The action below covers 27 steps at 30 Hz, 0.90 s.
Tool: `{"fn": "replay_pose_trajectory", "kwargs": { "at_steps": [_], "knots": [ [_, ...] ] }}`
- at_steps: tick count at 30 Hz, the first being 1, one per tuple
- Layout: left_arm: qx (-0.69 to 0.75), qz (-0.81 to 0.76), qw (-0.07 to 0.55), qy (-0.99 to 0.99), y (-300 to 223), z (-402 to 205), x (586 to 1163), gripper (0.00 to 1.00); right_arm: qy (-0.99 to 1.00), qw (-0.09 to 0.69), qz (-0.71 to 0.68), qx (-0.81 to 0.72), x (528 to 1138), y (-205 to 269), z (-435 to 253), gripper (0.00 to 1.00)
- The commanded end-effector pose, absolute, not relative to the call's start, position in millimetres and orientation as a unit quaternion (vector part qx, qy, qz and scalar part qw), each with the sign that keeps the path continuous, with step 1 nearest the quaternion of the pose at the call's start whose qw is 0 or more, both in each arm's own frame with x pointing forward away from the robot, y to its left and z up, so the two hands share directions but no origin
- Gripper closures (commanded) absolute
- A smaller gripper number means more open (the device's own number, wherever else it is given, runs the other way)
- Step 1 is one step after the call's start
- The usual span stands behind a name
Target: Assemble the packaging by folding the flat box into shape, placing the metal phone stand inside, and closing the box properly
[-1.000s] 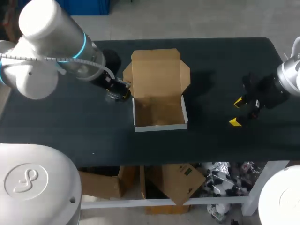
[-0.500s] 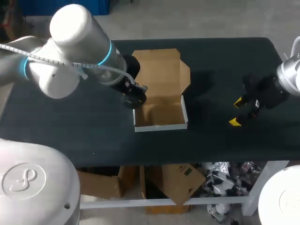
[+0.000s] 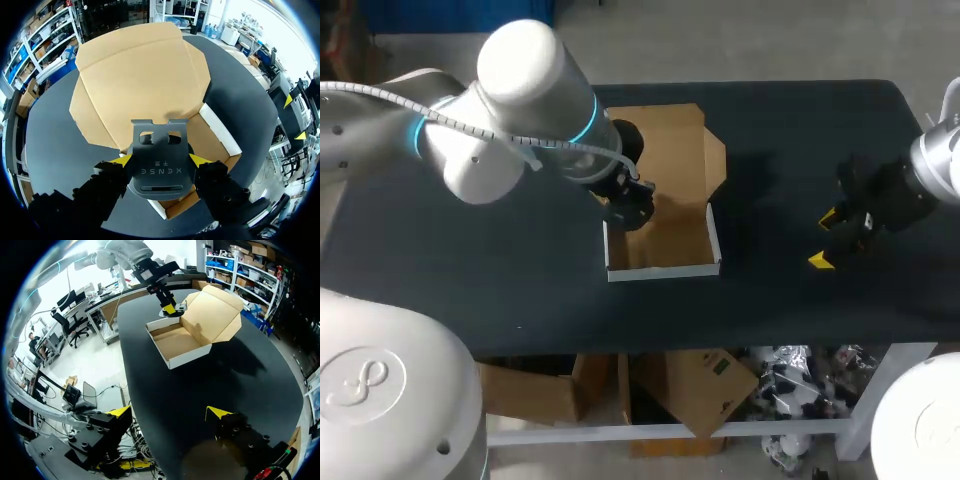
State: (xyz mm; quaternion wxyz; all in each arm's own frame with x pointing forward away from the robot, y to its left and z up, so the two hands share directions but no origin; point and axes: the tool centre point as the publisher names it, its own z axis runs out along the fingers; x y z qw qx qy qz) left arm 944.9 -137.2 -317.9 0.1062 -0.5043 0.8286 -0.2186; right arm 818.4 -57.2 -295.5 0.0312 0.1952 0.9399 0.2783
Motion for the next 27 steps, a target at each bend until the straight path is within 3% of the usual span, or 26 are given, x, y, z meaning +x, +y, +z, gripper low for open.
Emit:
{"fn": "replay_pose_trajectory", "kwargs": {
  "at_steps": [1, 16, 27],
  "knots": [
    [-0.509, -0.219, 0.105, 0.826, -143.5, -315.2, 945.6, 1.00, 0.940, 0.032, 0.280, 0.195, 817.2, -58.4, -294.9, 0.00],
    [-0.521, -0.210, 0.111, 0.820, -185.2, -344.2, 943.4, 1.00, 0.940, 0.032, 0.280, 0.195, 817.2, -58.4, -294.9, 0.00],
    [-0.523, -0.202, 0.101, 0.822, -185.5, -363.0, 946.8, 1.00, 0.940, 0.032, 0.280, 0.195, 817.2, -58.4, -294.9, 0.00]
  ]
}}
